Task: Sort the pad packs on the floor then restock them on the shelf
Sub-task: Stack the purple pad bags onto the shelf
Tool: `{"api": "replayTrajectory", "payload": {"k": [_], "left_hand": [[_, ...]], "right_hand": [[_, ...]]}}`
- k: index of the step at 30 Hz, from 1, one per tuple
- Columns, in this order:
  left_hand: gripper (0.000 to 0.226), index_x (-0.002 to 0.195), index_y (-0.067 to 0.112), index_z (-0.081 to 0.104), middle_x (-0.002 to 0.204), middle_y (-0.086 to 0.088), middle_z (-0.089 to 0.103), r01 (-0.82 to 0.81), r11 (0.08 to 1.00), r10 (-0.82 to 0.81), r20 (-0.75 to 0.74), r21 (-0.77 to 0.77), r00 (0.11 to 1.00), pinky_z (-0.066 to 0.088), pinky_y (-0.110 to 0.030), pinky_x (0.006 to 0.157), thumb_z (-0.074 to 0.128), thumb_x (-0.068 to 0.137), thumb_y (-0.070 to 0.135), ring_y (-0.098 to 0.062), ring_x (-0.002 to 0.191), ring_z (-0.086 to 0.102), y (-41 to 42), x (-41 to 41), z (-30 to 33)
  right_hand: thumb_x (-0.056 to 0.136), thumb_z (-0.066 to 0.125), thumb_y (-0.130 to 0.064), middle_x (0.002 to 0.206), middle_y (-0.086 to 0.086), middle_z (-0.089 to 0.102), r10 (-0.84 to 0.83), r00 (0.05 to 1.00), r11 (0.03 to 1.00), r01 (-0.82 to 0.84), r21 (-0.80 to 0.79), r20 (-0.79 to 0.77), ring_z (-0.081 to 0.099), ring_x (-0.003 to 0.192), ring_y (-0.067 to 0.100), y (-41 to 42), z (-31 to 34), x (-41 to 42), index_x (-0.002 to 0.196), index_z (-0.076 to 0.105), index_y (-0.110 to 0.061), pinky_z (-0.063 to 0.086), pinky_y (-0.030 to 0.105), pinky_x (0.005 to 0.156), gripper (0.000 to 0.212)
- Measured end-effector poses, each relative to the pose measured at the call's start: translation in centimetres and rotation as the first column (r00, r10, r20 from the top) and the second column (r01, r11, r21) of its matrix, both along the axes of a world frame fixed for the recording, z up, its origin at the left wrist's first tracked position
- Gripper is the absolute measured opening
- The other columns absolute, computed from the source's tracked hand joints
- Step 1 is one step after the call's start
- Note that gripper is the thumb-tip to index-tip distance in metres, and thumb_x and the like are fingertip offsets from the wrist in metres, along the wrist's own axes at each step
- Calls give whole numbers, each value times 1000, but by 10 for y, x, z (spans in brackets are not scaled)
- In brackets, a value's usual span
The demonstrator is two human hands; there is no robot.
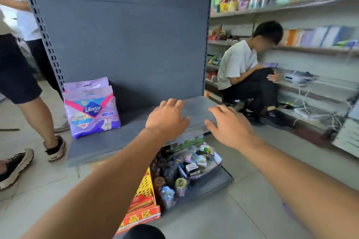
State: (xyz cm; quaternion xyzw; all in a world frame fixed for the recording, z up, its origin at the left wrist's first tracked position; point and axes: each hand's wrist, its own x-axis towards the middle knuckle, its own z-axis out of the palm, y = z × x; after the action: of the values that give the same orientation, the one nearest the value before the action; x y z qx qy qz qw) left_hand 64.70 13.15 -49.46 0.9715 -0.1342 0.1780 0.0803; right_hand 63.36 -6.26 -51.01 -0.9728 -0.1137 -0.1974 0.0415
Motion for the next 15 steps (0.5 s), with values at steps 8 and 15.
{"api": "replayTrajectory", "payload": {"k": [8,15], "left_hand": [[49,138,20,40,137,-8,44,275,961,-270,-149,15,951,42,-45,95,45,96,45,-29,129,41,-214,-43,-4],[50,139,22,40,140,-7,44,425,905,-396,-302,32,867,43,-42,97,46,96,46,-29,124,48,-363,-58,-79]], "right_hand": [[98,43,-46,139,6,48,-269,954,963,270,-12,-129,47,126,30,-215,-14,-90,141,41,-21,46,43,95,51],[96,49,-36,136,13,51,-462,833,858,507,86,-305,51,121,32,-382,-78,-144,140,43,-16,46,43,96,49]]}}
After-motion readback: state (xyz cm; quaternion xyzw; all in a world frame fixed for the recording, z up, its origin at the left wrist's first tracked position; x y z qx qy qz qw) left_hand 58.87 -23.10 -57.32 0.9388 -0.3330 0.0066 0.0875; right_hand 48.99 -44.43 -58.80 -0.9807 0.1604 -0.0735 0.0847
